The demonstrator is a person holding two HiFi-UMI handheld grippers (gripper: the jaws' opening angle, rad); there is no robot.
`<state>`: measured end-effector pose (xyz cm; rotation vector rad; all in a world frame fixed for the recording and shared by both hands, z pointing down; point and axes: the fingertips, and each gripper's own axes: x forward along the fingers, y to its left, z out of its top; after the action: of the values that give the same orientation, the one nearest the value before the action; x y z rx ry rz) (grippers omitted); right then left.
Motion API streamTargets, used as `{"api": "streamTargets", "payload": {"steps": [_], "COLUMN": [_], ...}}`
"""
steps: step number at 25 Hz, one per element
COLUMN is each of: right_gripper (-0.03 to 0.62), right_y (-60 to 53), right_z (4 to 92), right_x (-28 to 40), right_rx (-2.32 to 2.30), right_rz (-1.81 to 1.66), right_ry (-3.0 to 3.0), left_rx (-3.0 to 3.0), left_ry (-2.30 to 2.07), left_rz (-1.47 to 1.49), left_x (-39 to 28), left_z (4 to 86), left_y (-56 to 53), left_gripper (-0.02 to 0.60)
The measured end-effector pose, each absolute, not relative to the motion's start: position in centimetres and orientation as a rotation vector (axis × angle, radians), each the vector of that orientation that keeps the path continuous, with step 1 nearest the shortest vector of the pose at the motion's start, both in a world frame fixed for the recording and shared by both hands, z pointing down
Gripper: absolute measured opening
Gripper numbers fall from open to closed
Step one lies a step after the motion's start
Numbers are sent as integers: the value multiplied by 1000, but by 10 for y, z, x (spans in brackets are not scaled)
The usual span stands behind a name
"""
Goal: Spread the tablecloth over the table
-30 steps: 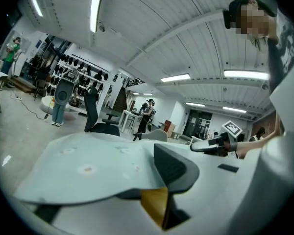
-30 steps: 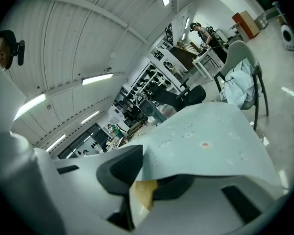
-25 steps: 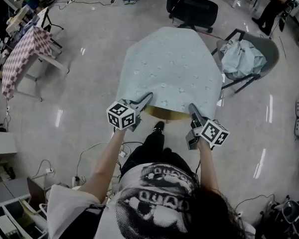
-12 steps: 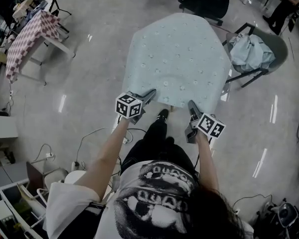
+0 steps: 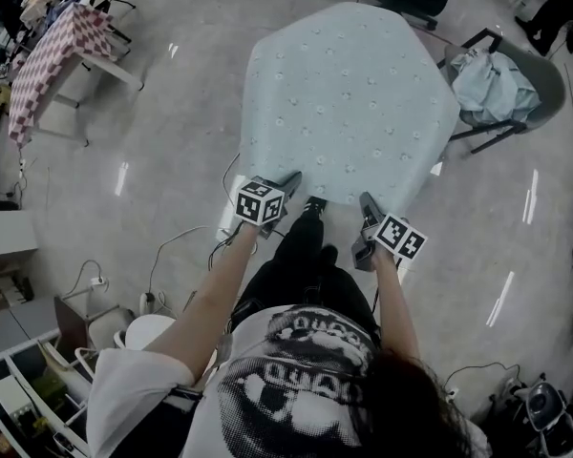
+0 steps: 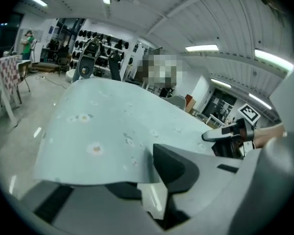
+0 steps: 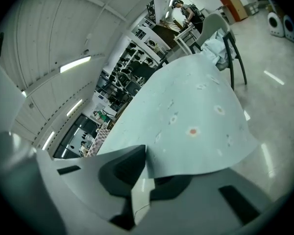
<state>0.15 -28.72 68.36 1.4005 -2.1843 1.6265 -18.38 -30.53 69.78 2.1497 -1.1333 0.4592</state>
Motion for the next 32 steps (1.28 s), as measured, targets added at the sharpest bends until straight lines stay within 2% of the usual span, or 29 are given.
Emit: {"api": "streamTargets", "payload": {"steps": [4, 10, 19, 32], "right_gripper": [23, 40, 71, 71], "right_y": [-287, -273, -238, -213], "right_z": [693, 701, 689, 609], "right_x": [3, 5, 9, 10], "right_rx": [1406, 1350, 1275, 1193], "right_rz": [1692, 1666, 1578, 1289], "right_ry": [-2181, -2181, -2228, -2487], "left_rx": [2061, 1985, 2023, 2181], "left_ry": [-1166, -1239, -1231, -1280], "left_rz": [385, 331, 432, 312], "left_x": [-189, -195, -198, -172], "left_z": [710, 715, 710, 620], "left_y": [-305, -302, -255, -206], "left_gripper": [78, 138, 146, 146]}}
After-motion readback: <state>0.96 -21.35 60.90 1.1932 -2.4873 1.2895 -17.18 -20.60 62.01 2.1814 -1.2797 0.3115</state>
